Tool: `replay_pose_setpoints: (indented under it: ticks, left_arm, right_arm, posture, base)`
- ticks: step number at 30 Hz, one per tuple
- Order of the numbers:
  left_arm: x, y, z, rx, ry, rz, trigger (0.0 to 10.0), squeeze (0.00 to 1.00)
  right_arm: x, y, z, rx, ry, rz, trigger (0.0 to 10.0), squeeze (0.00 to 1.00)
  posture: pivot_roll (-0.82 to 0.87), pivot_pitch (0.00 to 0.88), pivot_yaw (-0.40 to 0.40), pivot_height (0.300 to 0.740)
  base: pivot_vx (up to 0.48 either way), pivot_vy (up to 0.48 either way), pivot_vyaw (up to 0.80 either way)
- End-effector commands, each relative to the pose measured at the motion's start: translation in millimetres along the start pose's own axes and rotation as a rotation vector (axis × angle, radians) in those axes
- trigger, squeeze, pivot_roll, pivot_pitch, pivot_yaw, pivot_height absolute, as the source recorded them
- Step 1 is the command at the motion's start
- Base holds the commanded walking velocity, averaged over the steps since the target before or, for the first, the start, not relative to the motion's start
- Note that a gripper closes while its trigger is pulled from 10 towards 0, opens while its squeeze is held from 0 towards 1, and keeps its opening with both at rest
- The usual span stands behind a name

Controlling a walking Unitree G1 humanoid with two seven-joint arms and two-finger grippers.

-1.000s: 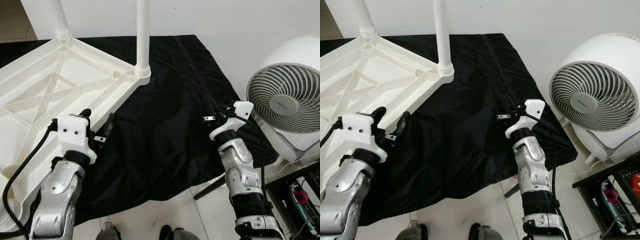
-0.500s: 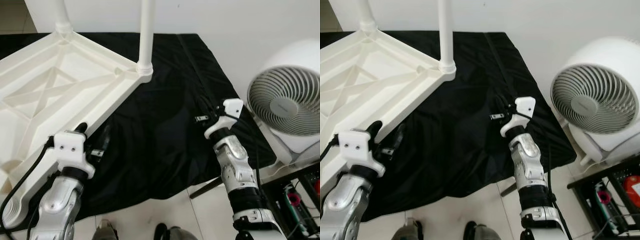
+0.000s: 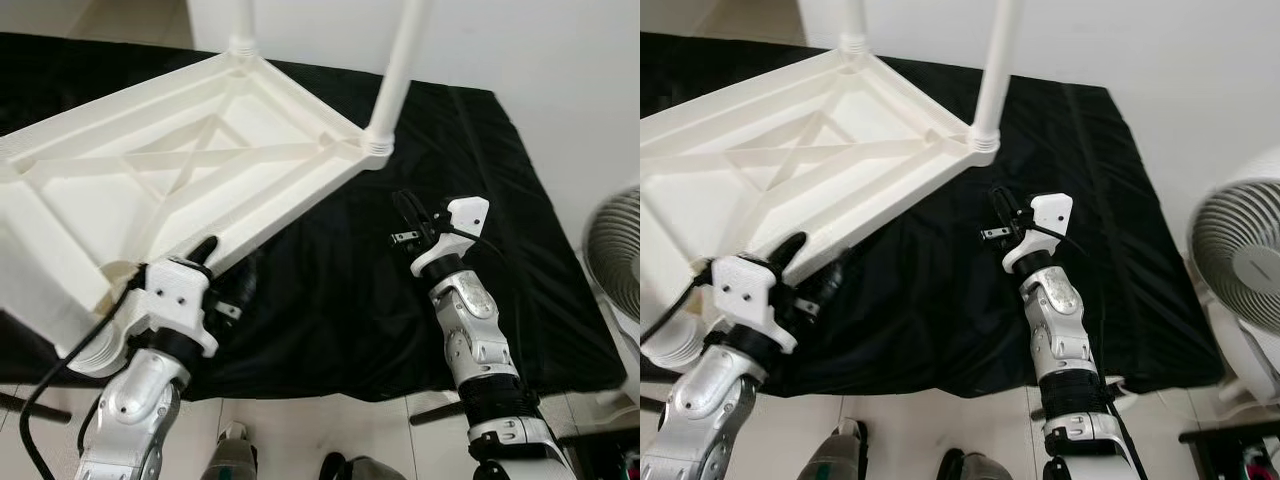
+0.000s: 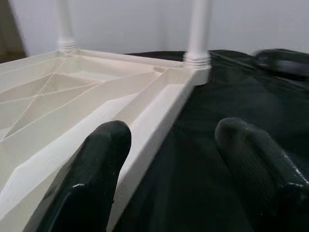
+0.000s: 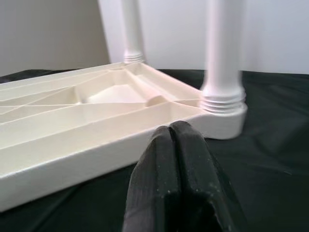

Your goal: Building children table

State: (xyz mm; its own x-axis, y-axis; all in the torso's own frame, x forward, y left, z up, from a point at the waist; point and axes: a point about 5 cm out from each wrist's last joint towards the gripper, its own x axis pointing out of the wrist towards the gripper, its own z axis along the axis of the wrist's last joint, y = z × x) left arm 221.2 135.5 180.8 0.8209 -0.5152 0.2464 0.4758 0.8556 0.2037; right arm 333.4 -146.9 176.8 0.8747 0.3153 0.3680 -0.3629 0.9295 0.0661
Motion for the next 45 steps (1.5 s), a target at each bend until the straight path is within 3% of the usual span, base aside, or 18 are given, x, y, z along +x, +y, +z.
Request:
replay_pose_setpoints:
  ticks: [1, 6, 10, 25, 36, 44, 45]
  left_arm:
    - [-1.6, -10.5, 4, -0.01, -0.026, -0.1, 10.0, 0.0]
    - [-6.7, -17.4, 4, 0.004, -0.023, -0.21, 10.0, 0.0]
    - [-9.1, -18.5, 4, 0.009, -0.02, -0.234, 10.0, 0.0]
    - [-13.6, -17.1, 3, 0.014, -0.015, -0.244, 10.0, 0.0]
    - [-16.2, -15.3, -1, 0.018, 0.0, -0.245, 10.0, 0.0]
    - [-31.0, -15.8, -7, -0.029, 0.08, -0.302, 10.0, 0.0]
    - [-40.1, -16.2, -10, -0.048, 0.131, -0.342, 10.0, 0.0]
  right_arm:
    - [-4.3, -4.7, -3, -0.008, 0.011, -0.015, 10.0, 0.0]
    - [-3.4, -4.1, -3, -0.016, 0.011, -0.002, 10.0, 0.0]
    - [-3.5, -4.1, -3, -0.012, 0.009, -0.002, 10.0, 0.0]
    - [-1.2, -2.6, -3, -0.01, 0.003, 0.009, 10.0, 0.0]
    - [-0.3, -4.5, -3, 0.035, -0.002, 0.006, 10.0, 0.0]
    - [-0.8, -4.1, -4, 0.036, -0.002, 0.008, 10.0, 0.0]
    - [-0.8, -3.7, -5, 0.04, -0.001, 0.01, 10.0, 0.0]
  posture:
    - [0.21, 0.178, -0.119, 0.74]
    - [0.21, 0.179, -0.119, 0.74]
    - [0.21, 0.181, -0.12, 0.74]
    - [0.22, 0.174, -0.125, 0.74]
    - [0.23, 0.168, -0.124, 0.74]
    - [0.24, 0.168, -0.122, 0.74]
    - [0.25, 0.169, -0.121, 0.74]
  base:
    - [0.0, 0.0, 0.8]
    - [0.0, 0.0, 0.64]
    - [0.0, 0.0, 0.45]
    - [0.0, 0.0, 0.79]
    - [0.0, 0.0, 0.0]
    - [0.0, 0.0, 0.0]
    - [0.0, 0.0, 0.0]
